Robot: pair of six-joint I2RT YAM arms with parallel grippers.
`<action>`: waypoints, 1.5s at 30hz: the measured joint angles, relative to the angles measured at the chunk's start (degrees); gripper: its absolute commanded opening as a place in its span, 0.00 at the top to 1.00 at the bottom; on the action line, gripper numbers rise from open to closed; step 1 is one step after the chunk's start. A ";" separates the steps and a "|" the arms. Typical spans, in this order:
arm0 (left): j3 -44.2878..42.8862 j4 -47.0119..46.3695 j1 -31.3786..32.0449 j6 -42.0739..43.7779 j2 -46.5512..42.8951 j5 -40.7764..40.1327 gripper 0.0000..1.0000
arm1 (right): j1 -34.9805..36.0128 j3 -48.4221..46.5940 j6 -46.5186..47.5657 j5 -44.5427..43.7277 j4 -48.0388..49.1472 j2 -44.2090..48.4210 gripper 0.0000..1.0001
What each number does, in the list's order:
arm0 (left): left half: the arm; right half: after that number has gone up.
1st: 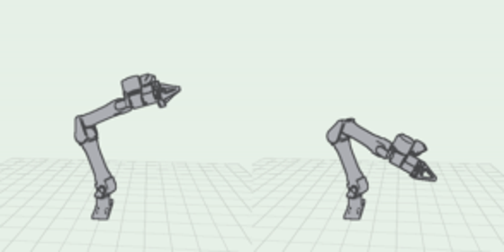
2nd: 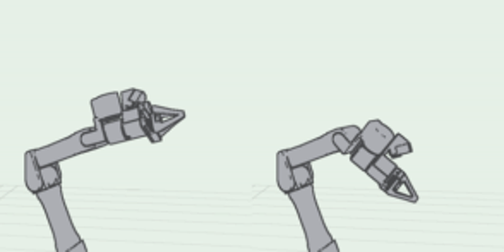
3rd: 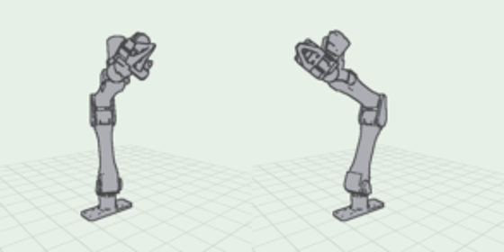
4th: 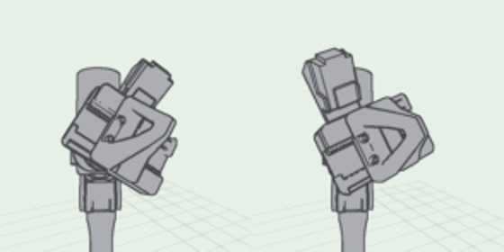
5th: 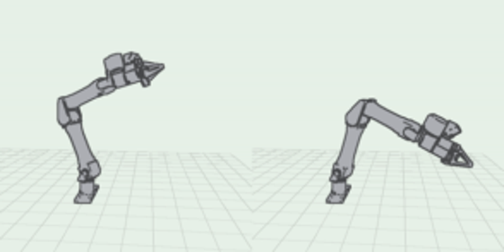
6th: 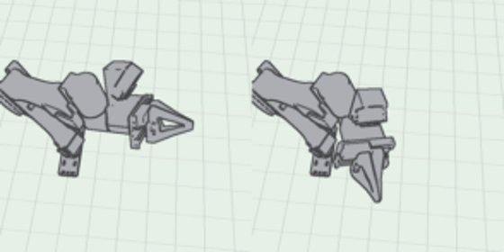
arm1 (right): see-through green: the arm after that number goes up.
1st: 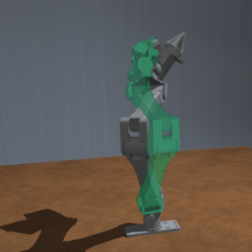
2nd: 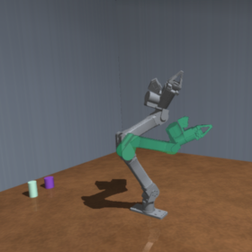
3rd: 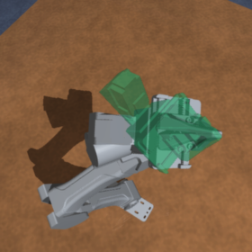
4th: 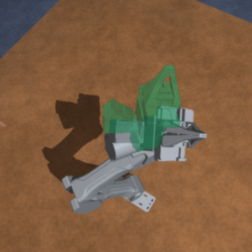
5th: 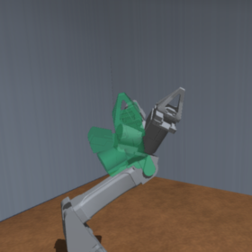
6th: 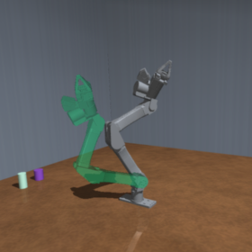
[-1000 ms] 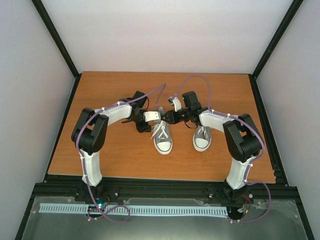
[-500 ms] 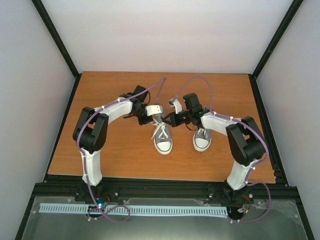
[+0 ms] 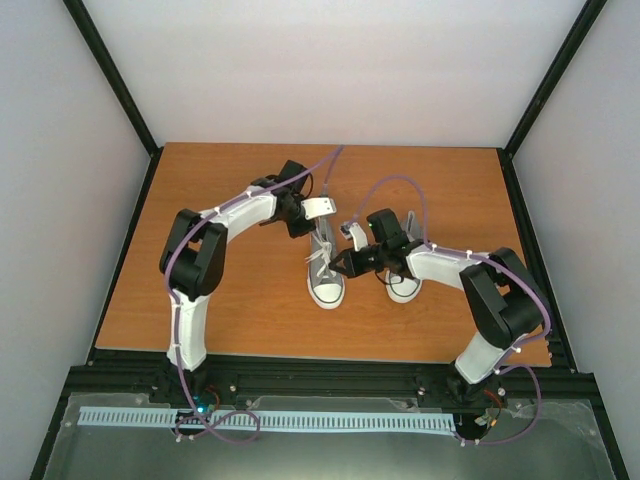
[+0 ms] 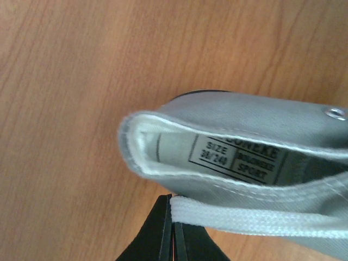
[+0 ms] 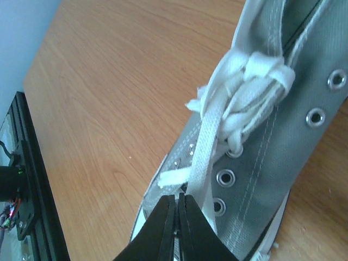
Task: Tie the shoes
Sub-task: Tie the shoelace on the shoe.
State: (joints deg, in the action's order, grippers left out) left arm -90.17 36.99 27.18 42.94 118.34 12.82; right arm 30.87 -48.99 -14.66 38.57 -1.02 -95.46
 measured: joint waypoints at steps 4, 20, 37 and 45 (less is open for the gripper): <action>-2.45 0.02 0.33 -0.35 2.27 -2.16 0.99 | 0.35 1.44 -0.87 -0.52 0.57 0.00 0.97; -3.17 0.09 0.72 -0.61 5.03 -6.43 0.99 | 0.72 5.14 -2.10 -2.84 1.49 2.80 0.97; 8.41 -0.02 0.35 -0.85 -2.60 -6.05 0.99 | -3.96 -1.16 -0.46 -5.64 -3.48 0.96 0.97; 10.08 0.07 -0.39 -1.20 -2.80 -5.86 0.99 | -7.72 -1.55 0.72 -5.62 -3.21 -4.28 0.97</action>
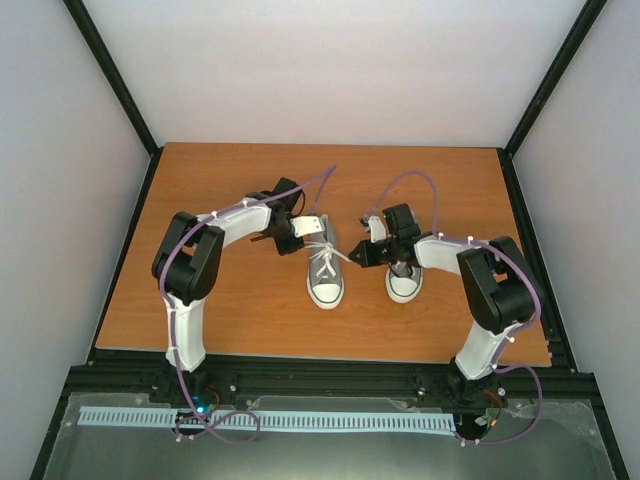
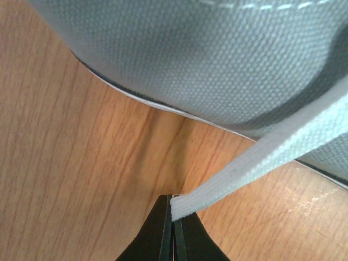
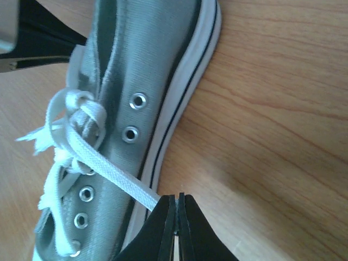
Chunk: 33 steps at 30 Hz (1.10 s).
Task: Tie the shoes
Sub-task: Tie the shoelace on the shoe.
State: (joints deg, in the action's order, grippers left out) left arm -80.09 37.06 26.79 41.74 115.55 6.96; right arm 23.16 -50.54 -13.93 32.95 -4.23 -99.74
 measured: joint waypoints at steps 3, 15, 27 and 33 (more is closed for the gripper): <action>0.24 0.00 -0.39 -0.09 0.00 0.50 0.99 | -0.52 -0.13 0.24 0.17 0.33 -1.42 0.97; 1.25 0.02 -0.59 -0.61 0.04 2.10 0.99 | -1.29 -1.51 1.14 1.70 1.33 -5.70 0.97; -0.26 3.50 -2.19 -1.90 -1.07 4.74 0.41 | -1.42 -5.03 3.06 3.10 -1.86 -4.83 0.73; -0.44 7.58 -4.20 -0.68 -8.24 3.89 0.57 | -2.34 -6.58 4.98 1.25 -6.56 0.76 0.62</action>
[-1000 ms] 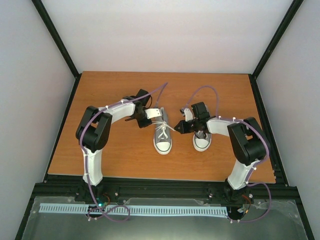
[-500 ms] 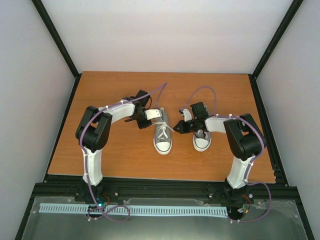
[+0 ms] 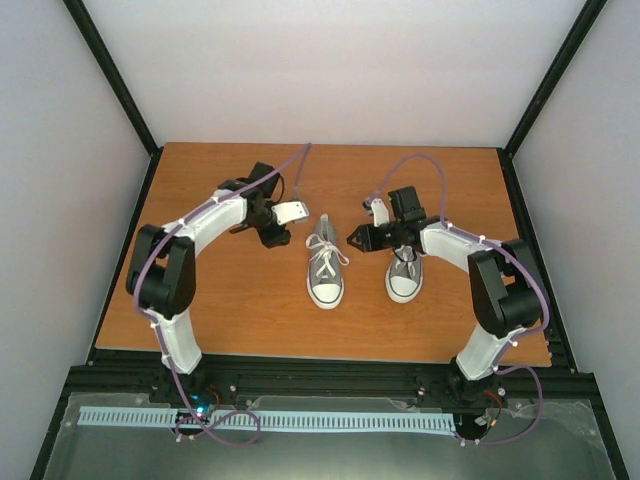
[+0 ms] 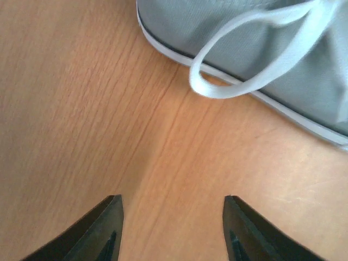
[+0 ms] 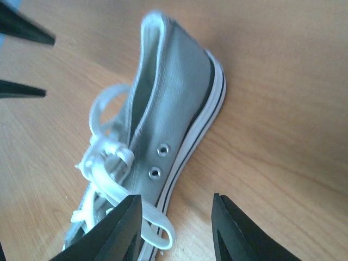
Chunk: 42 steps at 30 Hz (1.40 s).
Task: Tie the shoes
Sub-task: Tie the shoelace on the shoe.
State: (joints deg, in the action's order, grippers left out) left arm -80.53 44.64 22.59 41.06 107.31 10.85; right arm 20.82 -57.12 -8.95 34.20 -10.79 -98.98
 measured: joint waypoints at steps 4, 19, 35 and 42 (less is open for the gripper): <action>0.00 3.85 0.31 0.87 -4.50 4.33 0.67 | -0.22 -2.58 0.52 -0.76 -1.25 1.05 0.62; -0.79 4.37 6.45 -1.99 4.00 11.26 0.69 | -0.22 -2.01 -0.50 -0.52 -1.44 2.01 0.60; 0.09 2.78 6.95 -1.55 3.87 13.44 0.99 | -0.22 -0.66 -0.55 -0.26 -1.42 3.85 0.63; 5.86 2.10 6.93 -0.76 1.05 11.30 0.99 | -0.22 -0.57 -0.57 0.22 -1.44 5.03 0.63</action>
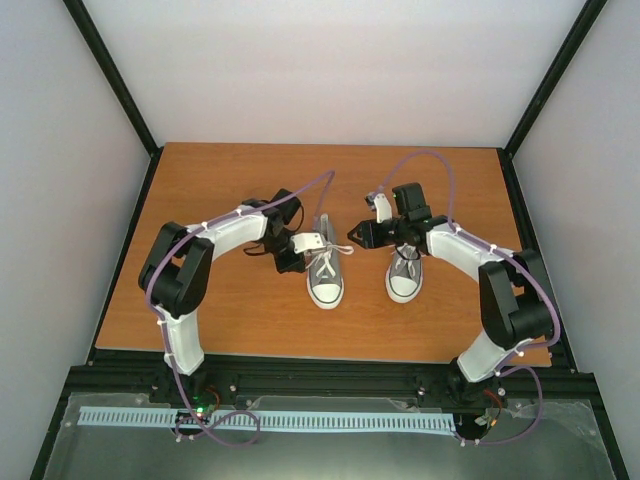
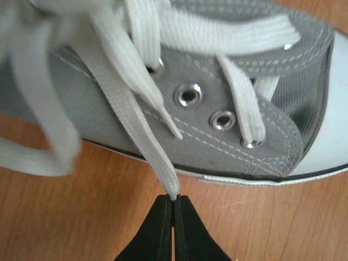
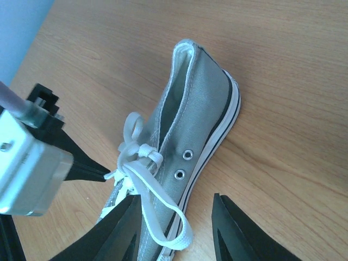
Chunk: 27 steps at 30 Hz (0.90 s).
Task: Tie the shoes
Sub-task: Tie the shoelace on the shoe.
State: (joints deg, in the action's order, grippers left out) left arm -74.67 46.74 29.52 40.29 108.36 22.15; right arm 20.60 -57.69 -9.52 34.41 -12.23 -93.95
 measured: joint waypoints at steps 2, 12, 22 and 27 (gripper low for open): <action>1.27 -0.31 0.00 0.07 0.00 -0.52 0.99 | 0.00 0.00 0.00 0.17 0.00 0.31 0.63; 5.35 -0.48 0.00 0.02 -1.70 -1.53 0.75 | 0.11 0.66 -0.83 -0.66 -0.07 2.29 0.63; 0.66 1.86 -0.35 -4.20 -4.04 -0.85 0.82 | 4.24 1.95 -5.53 -6.71 -0.31 6.58 0.65; -3.02 2.80 0.98 -6.12 -4.90 2.67 0.84 | 5.29 2.69 -7.65 -6.95 0.26 6.58 0.66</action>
State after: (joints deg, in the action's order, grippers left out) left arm -77.69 49.54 30.50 34.17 103.46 24.82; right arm 25.89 -55.00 -17.17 27.46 -11.97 -87.37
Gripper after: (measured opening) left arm 0.154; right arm 0.346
